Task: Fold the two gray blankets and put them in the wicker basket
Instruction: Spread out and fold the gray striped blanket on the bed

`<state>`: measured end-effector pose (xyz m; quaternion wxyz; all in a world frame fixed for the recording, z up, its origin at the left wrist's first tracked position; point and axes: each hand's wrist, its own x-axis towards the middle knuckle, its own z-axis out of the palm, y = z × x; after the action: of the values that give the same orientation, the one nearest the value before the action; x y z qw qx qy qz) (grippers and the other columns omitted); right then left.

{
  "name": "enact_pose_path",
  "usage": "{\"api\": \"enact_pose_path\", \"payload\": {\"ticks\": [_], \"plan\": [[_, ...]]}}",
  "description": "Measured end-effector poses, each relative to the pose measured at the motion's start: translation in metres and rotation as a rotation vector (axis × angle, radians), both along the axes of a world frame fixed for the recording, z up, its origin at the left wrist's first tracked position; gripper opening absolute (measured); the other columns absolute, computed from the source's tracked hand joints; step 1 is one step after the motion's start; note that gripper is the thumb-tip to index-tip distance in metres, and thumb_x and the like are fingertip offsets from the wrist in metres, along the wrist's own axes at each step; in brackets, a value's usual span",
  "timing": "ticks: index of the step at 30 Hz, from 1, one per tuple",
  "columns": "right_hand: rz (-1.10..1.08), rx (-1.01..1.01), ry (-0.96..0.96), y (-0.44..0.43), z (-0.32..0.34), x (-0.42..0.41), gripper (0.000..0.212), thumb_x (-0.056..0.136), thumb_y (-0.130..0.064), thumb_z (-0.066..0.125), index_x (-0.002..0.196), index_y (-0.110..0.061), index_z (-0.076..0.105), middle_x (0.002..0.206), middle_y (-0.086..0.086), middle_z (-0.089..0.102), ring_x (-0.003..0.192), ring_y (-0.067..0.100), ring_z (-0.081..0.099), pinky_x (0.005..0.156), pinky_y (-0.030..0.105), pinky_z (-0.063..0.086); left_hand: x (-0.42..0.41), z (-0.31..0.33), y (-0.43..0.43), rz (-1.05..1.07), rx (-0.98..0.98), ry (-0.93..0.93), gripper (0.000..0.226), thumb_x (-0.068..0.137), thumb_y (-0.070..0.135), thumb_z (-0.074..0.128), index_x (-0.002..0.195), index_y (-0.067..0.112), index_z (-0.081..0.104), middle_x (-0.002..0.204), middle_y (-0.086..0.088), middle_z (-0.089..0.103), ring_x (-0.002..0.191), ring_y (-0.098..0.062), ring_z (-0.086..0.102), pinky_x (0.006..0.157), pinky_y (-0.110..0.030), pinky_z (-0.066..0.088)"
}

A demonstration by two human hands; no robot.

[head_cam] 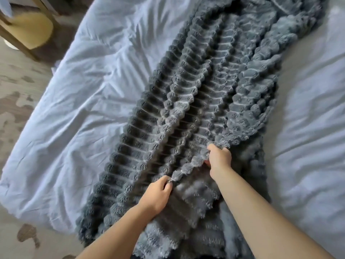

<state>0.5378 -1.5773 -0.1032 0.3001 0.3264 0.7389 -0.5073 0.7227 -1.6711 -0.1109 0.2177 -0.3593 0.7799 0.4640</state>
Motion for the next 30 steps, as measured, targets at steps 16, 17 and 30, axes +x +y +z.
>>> {"api": "enact_pose_path", "payload": {"ticks": [16, 17, 30], "plan": [[1.277, -0.003, -0.045, -0.206, 0.008, -0.005, 0.052, 0.09, -0.025, 0.056, 0.137, -0.006, 0.042, 0.132, 0.015, 0.05, 0.12, 0.031, 0.05, 0.091, 0.035, 0.041, 0.031, -0.007, -0.128, 0.572, -0.254, -0.402, 0.02, 0.095, 0.011, 0.042, 0.102, 0.006, 0.06, 0.095, -0.012, 0.065, 0.096, -0.033, 0.061, 0.072, -0.036, 0.042], [1.311, 0.029, -0.031, -0.196, -0.001, -0.01, 0.046, 0.091, -0.019, 0.053, 0.135, -0.007, 0.046, 0.128, 0.016, 0.054, 0.112, 0.029, 0.055, 0.09, 0.034, 0.044, 0.032, -0.013, -0.134, 0.477, -0.205, -0.511, 0.02, 0.092, 0.007, 0.044, 0.104, 0.002, 0.06, 0.104, -0.017, 0.066, 0.101, -0.034, 0.061, 0.076, -0.035, 0.045], [0.422, 0.151, 0.236, -0.002, -0.014, -0.083, 0.027, 0.087, 0.002, 0.044, 0.082, -0.015, 0.064, 0.074, 0.005, 0.066, 0.058, 0.015, 0.06, 0.057, 0.024, 0.046, -0.096, -0.033, -0.198, 0.769, 0.089, -0.091, 0.038, 0.092, 0.043, 0.048, 0.098, 0.009, 0.064, 0.096, -0.019, 0.066, 0.09, -0.034, 0.065, 0.086, -0.042, 0.051]]}}
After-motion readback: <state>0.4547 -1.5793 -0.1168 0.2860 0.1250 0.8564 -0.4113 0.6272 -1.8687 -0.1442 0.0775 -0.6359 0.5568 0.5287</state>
